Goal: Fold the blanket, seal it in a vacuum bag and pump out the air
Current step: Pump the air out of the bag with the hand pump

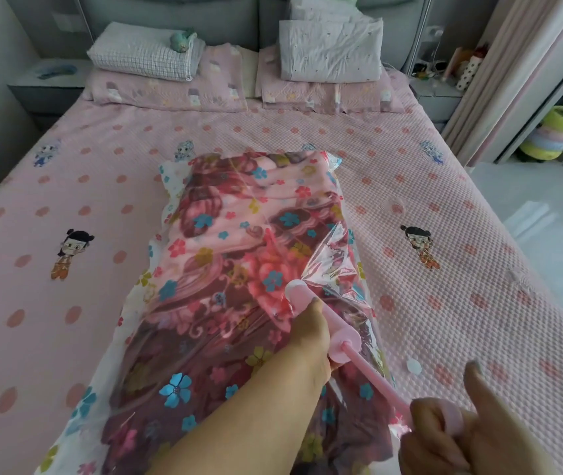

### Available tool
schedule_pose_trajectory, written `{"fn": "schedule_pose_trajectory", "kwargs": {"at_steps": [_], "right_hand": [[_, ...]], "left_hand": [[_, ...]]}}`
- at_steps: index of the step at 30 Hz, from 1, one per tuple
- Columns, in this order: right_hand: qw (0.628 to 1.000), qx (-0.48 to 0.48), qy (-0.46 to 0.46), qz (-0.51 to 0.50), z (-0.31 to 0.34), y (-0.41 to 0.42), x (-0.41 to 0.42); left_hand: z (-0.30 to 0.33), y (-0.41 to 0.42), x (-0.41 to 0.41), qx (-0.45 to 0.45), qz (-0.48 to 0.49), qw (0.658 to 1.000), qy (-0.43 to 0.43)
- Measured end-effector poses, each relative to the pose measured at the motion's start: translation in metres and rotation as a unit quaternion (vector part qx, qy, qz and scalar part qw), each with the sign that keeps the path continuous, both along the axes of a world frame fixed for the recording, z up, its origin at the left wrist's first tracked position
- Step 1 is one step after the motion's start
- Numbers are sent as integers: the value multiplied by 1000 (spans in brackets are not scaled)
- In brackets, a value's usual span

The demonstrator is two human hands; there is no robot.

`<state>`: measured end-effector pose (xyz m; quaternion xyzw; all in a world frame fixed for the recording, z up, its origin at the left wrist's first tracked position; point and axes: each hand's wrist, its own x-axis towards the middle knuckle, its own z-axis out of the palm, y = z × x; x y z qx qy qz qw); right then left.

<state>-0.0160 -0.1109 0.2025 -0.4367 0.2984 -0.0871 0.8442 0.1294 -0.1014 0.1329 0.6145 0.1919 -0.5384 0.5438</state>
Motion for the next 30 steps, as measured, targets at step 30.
{"fn": "schedule_pose_trajectory", "kwargs": {"at_steps": [30], "right_hand": [[987,97,86,-99,-4,-6,-2]], "left_hand": [[10,-4,-4,-17,46,997,51]]}}
